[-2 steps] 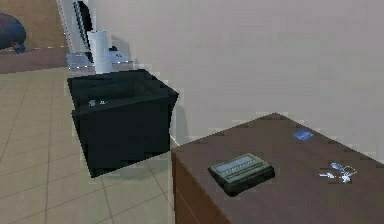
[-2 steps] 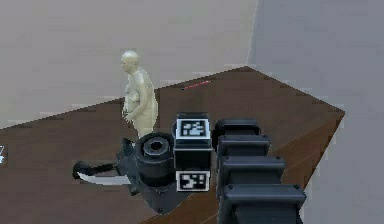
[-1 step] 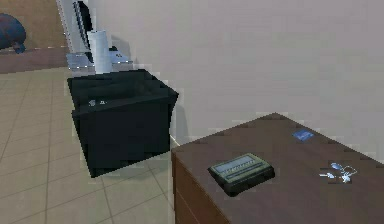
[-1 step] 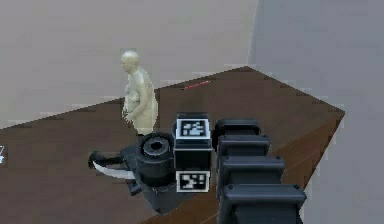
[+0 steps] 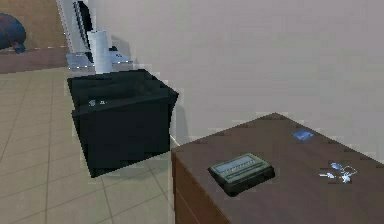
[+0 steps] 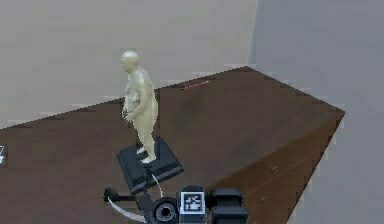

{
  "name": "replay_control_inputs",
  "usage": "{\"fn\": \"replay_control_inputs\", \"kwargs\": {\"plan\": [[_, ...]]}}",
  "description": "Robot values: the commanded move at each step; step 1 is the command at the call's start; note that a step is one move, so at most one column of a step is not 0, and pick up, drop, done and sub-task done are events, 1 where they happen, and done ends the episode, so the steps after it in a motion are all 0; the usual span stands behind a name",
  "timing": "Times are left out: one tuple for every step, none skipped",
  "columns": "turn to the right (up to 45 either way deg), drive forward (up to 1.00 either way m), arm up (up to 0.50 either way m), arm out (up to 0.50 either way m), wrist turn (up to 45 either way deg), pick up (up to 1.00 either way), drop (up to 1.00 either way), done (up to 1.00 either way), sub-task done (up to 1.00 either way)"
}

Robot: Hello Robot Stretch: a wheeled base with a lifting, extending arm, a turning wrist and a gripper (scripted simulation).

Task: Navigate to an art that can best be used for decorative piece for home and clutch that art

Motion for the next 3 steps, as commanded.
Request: {"fn": "replay_control_inputs", "kwargs": {"plan": [[0.0,0.00,0.00,0.00,0.0,1.00,0.00,0.00,0.00],[0.0,0.00,0.10,0.00,0.0,0.00,0.00,0.00,0.00],[0.0,0.00,0.00,0.00,0.0,0.00,0.00,1.00,0.00]]}}
